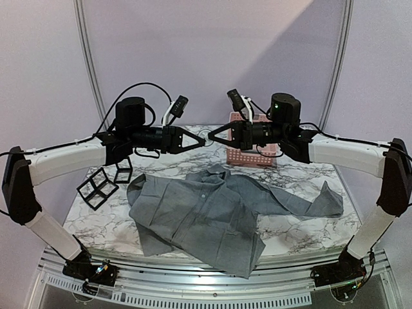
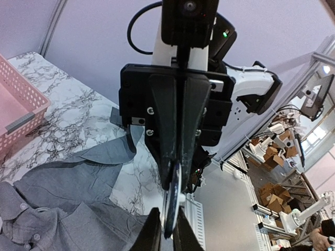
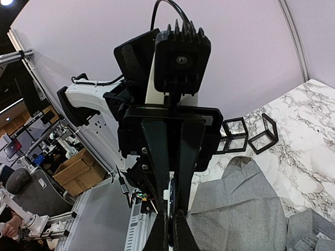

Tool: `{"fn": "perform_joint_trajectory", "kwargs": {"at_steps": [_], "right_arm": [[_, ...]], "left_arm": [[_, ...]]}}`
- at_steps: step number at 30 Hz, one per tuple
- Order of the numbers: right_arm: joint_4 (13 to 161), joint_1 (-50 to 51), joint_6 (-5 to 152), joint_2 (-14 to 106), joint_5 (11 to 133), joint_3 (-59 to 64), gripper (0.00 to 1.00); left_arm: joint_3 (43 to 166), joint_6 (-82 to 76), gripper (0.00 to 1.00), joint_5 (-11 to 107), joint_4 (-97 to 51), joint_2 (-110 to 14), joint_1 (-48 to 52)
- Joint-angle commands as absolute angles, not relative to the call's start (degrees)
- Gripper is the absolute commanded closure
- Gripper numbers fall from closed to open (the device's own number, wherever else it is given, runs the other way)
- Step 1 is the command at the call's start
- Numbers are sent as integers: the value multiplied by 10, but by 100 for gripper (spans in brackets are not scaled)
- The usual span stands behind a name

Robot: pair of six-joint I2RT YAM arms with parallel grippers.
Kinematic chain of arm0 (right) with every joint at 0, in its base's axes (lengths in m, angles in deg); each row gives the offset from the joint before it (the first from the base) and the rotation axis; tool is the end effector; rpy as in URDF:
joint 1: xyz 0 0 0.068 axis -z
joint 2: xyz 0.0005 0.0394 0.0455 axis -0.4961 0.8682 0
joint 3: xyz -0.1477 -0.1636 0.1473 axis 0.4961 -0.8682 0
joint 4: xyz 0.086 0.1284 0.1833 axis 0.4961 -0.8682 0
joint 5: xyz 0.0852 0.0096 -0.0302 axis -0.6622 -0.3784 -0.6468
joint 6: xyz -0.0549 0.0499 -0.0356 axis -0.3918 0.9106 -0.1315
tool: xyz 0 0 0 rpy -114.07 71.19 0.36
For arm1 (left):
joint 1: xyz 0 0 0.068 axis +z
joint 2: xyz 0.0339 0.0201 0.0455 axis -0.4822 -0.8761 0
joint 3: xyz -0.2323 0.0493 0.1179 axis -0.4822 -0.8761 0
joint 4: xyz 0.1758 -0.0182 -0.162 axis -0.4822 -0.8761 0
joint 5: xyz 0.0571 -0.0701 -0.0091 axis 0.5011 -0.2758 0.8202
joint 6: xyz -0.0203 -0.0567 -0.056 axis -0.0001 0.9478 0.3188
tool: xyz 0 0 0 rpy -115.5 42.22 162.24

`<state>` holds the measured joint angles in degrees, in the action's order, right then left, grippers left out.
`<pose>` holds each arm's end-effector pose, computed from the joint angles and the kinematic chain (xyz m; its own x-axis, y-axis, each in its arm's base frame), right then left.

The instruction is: Remove the brooch from the garment

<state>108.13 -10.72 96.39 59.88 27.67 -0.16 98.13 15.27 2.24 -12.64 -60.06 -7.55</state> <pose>0.2582 0.2949 0.3369 -0.5154 -0.0405 -0.8560 -0.8555 -0.0341 0.5167 0.2486 -0.2549 0.3231 -0.6108 0.0834 -0.7873 0.7917 0.0505 -0.6088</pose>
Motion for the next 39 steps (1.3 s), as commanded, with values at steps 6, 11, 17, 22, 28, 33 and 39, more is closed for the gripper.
{"fn": "perform_joint_trajectory", "kwargs": {"at_steps": [6,11,17,22,28,33,39], "right_arm": [[1085,-112,960,593,287,-3,100],[1084,-112,960,594,290,-7,100],[1088,-109,960,590,306,-13,78],[1115,-109,963,577,307,-38,49],[1104,-113,953,578,314,-41,38],[1094,-118,945,584,329,-35,36],[1084,-122,942,606,335,-16,37]], "left_arm": [[992,144,97,17,-136,-606,-83],[992,143,100,16,-134,-606,-83],[990,147,100,26,-132,-603,-81],[988,157,100,29,-124,-602,-69],[988,181,100,23,-111,-611,-58],[986,187,100,18,-102,-613,-59],[986,187,100,19,-102,-612,-59]]}}
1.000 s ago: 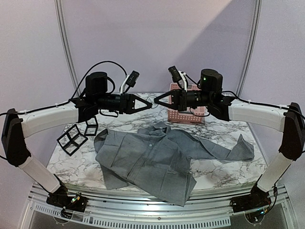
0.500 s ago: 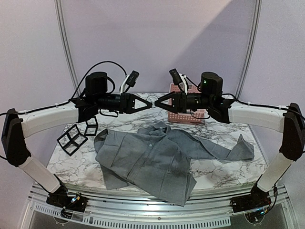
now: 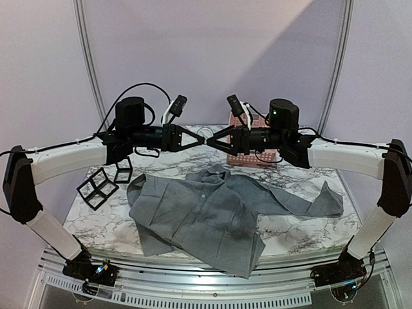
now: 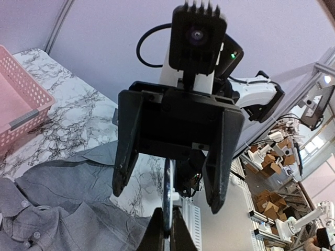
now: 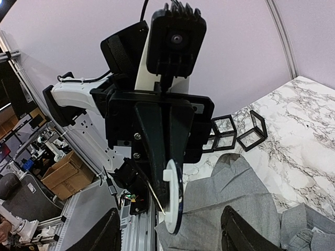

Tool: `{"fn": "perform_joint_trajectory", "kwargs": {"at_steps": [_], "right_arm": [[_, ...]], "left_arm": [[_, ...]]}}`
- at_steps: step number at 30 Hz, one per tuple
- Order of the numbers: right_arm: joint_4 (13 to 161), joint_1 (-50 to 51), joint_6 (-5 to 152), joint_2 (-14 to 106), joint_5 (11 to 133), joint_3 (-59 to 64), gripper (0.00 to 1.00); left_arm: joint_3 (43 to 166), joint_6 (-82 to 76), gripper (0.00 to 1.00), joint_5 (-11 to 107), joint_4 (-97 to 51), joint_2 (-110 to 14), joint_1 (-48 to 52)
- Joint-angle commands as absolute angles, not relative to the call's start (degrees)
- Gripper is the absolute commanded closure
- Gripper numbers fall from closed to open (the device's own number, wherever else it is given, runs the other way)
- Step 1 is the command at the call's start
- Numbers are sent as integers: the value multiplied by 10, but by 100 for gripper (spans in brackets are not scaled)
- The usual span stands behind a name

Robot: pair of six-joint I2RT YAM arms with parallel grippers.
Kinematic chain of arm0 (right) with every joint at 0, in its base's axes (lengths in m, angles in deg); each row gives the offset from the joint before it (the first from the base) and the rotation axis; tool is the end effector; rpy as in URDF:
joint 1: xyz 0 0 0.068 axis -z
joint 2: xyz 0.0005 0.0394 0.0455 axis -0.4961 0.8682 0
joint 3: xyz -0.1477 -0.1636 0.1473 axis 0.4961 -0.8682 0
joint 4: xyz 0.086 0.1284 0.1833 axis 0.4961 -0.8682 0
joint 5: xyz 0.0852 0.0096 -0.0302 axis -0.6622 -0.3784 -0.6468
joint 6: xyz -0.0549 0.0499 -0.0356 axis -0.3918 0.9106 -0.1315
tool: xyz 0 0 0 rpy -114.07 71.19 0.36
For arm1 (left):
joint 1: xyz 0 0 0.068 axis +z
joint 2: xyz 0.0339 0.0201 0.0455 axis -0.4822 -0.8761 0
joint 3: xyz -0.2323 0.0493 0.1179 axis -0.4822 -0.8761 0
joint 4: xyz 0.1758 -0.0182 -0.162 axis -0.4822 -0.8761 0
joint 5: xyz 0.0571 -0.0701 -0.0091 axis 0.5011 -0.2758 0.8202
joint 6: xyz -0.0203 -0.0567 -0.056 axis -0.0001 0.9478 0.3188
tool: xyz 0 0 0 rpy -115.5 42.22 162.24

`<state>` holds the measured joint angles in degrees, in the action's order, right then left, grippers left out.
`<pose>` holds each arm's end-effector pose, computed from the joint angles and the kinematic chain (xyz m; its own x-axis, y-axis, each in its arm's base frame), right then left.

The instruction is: Remove the brooch from the garment

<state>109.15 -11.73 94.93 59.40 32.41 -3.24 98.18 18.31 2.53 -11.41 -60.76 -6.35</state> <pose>0.2560 0.2971 0.3233 -0.5116 -0.0248 -0.8589 -0.8591 0.0315 0.5108 0.2567 -0.2514 0.3217 -0.6472 0.0598 -0.7600 0.7622 0.0712 -0.6435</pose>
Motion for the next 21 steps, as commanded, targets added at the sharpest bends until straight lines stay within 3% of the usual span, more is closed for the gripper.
{"fn": "perform_joint_trajectory", "kwargs": {"at_steps": [1,21], "right_arm": [[1089,-123,944,607,334,-16,37],[1161,-123,997,632,310,-14,56]], "left_arm": [[986,187,100,18,-102,-612,-59],[985,185,100,17,-100,-610,-60]]}}
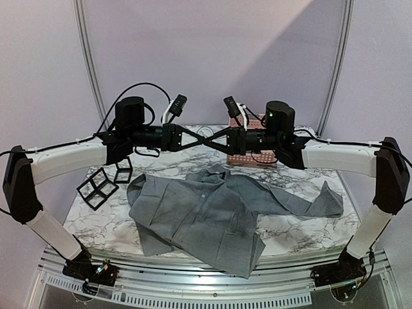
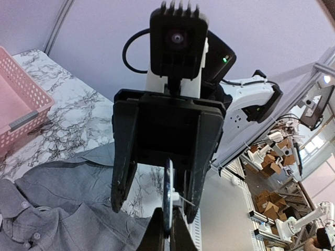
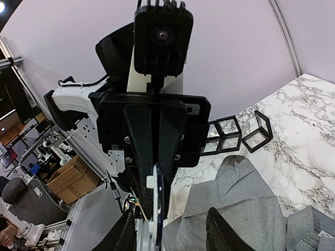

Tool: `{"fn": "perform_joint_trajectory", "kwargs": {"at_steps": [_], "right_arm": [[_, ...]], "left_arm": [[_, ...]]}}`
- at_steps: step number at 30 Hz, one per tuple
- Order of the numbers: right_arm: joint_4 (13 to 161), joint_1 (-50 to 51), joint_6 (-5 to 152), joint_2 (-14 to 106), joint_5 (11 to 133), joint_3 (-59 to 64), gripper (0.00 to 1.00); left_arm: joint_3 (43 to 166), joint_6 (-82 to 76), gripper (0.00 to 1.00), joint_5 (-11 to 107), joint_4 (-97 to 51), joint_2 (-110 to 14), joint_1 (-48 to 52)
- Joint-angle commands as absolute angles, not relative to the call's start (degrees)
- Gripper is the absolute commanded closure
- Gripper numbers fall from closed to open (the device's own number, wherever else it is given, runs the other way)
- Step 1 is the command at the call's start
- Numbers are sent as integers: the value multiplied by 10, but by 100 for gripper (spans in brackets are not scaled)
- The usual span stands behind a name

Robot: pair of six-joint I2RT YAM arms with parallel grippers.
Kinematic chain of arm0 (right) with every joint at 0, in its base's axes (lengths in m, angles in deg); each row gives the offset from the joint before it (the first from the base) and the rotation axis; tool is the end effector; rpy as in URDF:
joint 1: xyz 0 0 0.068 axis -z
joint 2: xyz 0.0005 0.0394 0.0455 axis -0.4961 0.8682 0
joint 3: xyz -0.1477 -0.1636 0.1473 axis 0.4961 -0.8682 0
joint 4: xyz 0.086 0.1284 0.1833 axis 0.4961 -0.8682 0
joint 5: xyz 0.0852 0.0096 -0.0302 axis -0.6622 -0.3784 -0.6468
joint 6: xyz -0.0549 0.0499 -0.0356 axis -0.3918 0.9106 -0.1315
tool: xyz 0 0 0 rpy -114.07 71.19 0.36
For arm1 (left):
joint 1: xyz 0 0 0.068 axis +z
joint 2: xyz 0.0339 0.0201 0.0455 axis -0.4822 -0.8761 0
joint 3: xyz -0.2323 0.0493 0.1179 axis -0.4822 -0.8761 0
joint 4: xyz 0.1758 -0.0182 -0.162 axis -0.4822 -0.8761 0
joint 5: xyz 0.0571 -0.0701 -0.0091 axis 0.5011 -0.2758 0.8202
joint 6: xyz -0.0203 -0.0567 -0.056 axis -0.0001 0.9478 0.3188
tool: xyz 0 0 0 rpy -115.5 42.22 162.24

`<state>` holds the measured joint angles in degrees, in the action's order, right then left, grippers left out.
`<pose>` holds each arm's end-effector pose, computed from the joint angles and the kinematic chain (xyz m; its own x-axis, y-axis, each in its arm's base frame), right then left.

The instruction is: Remove the brooch from the garment

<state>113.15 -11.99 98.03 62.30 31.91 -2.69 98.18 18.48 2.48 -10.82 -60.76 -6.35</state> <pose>0.2624 0.3057 0.3162 -0.5392 -0.0141 -0.8420 -0.8422 0.0111 0.5391 0.2568 -0.2515 0.3229 -0.6431 0.0556 -0.7638 0.7656 0.0668 -0.6398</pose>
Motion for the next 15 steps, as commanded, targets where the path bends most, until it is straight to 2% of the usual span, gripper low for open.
{"fn": "perform_joint_trajectory", "kwargs": {"at_steps": [1,15], "right_arm": [[1162,-122,999,632,309,-15,57],[1165,-123,1020,639,325,-11,65]], "left_arm": [[985,185,100,16,-100,-610,-60],[984,180,100,14,-100,-607,-65]]}}
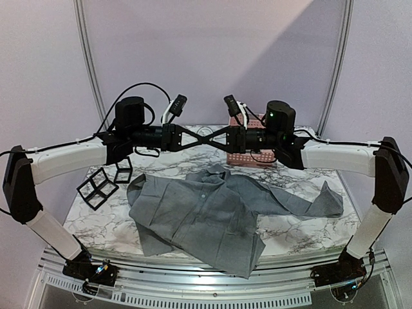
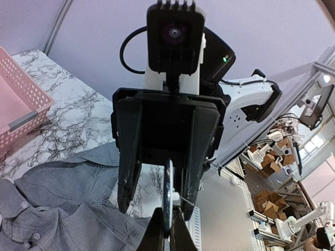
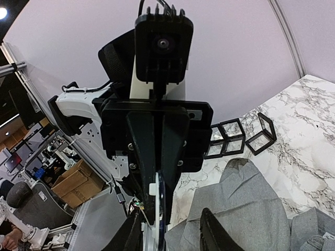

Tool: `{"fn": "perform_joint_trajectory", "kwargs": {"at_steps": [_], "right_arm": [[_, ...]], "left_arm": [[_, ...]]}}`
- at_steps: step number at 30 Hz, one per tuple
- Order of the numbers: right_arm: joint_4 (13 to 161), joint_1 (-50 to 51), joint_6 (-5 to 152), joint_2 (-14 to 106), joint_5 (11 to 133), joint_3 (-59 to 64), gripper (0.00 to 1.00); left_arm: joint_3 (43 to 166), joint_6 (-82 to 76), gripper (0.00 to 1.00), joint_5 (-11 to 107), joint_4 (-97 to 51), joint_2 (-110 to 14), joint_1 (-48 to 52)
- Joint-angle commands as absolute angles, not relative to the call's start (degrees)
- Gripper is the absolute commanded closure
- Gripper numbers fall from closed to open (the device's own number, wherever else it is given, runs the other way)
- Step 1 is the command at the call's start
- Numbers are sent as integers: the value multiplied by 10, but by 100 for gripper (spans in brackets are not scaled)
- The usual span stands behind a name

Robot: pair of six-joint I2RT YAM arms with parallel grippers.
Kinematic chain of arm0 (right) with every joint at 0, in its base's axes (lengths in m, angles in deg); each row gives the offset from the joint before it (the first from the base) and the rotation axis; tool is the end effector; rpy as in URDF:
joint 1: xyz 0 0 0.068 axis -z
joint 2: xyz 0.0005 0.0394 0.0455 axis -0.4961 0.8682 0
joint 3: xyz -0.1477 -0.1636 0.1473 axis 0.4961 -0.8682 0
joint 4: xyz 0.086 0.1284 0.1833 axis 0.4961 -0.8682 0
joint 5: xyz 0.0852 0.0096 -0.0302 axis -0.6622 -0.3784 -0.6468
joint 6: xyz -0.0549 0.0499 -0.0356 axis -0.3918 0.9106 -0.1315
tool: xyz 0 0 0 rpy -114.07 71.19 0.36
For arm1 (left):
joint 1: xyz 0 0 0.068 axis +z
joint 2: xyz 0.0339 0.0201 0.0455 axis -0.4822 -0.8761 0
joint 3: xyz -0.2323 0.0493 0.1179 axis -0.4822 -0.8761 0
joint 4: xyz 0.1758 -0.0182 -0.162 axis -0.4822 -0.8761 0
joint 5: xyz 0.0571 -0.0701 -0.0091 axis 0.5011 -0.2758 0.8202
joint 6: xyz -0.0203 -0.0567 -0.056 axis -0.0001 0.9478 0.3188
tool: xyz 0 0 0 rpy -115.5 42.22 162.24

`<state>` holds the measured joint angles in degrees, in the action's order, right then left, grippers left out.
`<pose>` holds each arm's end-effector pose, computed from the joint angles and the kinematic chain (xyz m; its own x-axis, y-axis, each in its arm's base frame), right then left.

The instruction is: Remove the brooch from the garment

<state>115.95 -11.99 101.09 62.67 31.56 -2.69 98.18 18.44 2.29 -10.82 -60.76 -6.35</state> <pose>0.2630 0.3066 0.3197 -0.5574 0.0062 -0.8302 -0.8302 -0.0093 0.5573 0.2565 -0.2515 0.3229 -0.6426 0.0574 -0.7641 0.7661 0.0640 -0.6395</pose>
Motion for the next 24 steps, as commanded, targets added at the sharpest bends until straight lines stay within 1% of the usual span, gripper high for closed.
{"fn": "perform_joint_trajectory", "kwargs": {"at_steps": [1,8,24], "right_arm": [[1164,-123,1021,639,330,-11,66],[1163,-122,1028,640,345,-12,71],[1184,-112,1078,656,338,-9,77]], "left_arm": [[984,180,100,14,-100,-606,-65],[984,172,100,15,-105,-603,-69],[985,160,100,16,-115,-600,-73]]}}
